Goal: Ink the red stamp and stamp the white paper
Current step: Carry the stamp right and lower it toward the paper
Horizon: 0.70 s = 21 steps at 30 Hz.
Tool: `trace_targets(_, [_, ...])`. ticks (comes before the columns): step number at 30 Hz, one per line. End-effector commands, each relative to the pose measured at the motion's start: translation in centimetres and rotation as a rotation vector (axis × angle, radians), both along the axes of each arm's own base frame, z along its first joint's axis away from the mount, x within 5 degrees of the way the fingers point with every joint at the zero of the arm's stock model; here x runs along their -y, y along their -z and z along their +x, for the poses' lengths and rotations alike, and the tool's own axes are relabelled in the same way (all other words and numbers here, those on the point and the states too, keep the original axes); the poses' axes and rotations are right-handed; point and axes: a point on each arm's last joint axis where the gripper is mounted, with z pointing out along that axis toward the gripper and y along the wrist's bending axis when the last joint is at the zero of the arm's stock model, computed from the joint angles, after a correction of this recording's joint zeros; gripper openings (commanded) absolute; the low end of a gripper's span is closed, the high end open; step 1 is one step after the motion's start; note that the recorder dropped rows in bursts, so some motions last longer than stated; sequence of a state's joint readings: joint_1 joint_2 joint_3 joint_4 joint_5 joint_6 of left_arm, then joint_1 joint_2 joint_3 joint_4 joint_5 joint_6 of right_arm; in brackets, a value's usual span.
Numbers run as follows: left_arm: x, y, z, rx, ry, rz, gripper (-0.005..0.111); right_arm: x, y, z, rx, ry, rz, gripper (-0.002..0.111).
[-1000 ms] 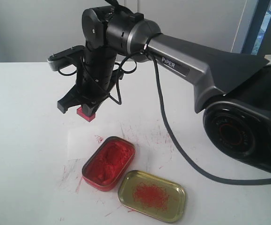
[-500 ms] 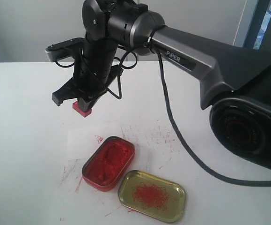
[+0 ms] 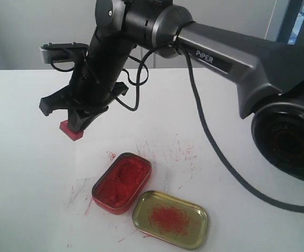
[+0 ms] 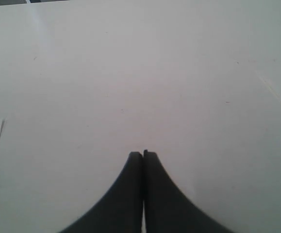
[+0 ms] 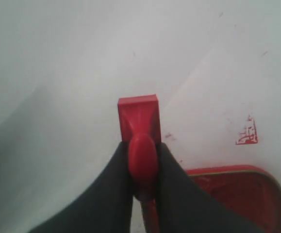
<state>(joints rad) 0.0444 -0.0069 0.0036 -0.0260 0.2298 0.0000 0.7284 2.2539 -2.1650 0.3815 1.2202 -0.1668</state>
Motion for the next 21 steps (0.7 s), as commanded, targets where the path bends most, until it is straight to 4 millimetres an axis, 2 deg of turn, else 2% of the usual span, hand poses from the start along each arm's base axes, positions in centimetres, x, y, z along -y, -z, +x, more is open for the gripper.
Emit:
trace_targets(1, [0.0, -0.1, 0.0, -0.005, -0.002, 0.001, 0.0, 1.5, 0.1, -1.1, -0.022, -0.079, -0.005, 0.0])
trace_targets(5, [0.0, -0.1, 0.0, -0.005, -0.002, 0.001, 0.0, 4.4, 0.7, 0.4, -0.159, -0.067, 0.17, 0.0])
trace_targets(9, [0.0, -0.1, 0.0, -0.005, -0.002, 0.001, 0.0, 9.1, 2.6, 3.2, -0.244, 0.018, 0.298, 0.0])
trace_targets(11, [0.0, -0.1, 0.0, -0.005, -0.002, 0.001, 0.0, 12.2, 3.9, 4.5, -0.236, 0.026, 0.359, 0.0])
trace_targets(17, [0.0, -0.1, 0.0, -0.005, -0.002, 0.001, 0.0, 16.3, 5.0, 6.1, -0.259, 0.131, 0.399, 0.0])
trace_targets(21, [0.0, -0.1, 0.0, -0.005, -0.002, 0.001, 0.0, 17.4, 6.4, 6.8, -0.251, 0.2, 0.388, 0.0])
